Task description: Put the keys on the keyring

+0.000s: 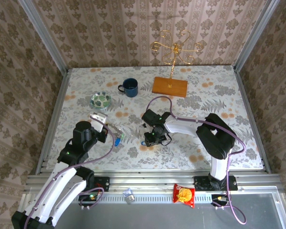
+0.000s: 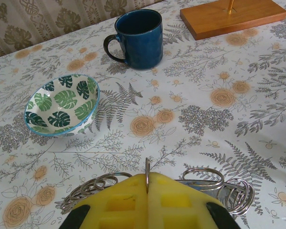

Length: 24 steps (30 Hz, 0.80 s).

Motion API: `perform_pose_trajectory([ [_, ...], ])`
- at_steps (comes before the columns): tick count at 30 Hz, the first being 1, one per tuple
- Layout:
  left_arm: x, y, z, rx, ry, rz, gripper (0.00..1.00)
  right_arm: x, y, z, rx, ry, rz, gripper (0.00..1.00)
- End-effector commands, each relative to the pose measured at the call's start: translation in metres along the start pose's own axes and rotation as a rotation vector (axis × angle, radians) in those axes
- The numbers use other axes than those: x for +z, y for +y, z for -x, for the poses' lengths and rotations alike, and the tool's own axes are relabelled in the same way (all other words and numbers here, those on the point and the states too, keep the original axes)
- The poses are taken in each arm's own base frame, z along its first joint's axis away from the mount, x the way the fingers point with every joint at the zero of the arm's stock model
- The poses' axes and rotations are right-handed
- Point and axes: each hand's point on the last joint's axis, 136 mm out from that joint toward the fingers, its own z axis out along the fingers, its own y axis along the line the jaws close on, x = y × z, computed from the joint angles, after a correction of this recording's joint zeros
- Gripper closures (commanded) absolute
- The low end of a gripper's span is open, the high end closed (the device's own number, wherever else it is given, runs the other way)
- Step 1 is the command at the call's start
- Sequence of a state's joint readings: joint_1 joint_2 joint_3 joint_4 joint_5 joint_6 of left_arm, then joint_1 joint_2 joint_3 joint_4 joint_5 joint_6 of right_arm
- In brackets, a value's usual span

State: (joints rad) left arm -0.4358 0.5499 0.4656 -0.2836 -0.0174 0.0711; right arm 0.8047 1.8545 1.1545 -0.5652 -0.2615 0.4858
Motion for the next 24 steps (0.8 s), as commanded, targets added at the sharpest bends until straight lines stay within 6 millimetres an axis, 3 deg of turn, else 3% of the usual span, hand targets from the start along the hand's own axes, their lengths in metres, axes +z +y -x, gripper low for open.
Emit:
perform_pose_trajectory([
  [1, -0.003, 0.001, 0.015, 0.012, -0.053, -0.004, 1.0, -0.002, -0.002, -0.008, 0.027, 0.033, 0.007, 0.81],
  [13, -0.003, 0.001, 0.016, 0.015, -0.053, -0.004, 1.0, 0.0, -0.003, -0.01, 0.02, 0.045, -0.001, 0.89],
  [18, -0.004, 0.001, 0.017, 0.017, -0.054, -0.005, 1.0, -0.001, -0.003, -0.01, 0.013, 0.046, -0.002, 1.0],
  [22, -0.005, 0.0, 0.019, 0.023, -0.058, -0.008, 1.0, -0.012, -0.002, -0.003, -0.022, -0.02, 0.002, 1.0],
  [24, -0.005, -0.001, 0.02, 0.029, -0.059, -0.017, 1.0, -0.027, 0.0, 0.007, -0.045, -0.128, 0.007, 1.0],
])
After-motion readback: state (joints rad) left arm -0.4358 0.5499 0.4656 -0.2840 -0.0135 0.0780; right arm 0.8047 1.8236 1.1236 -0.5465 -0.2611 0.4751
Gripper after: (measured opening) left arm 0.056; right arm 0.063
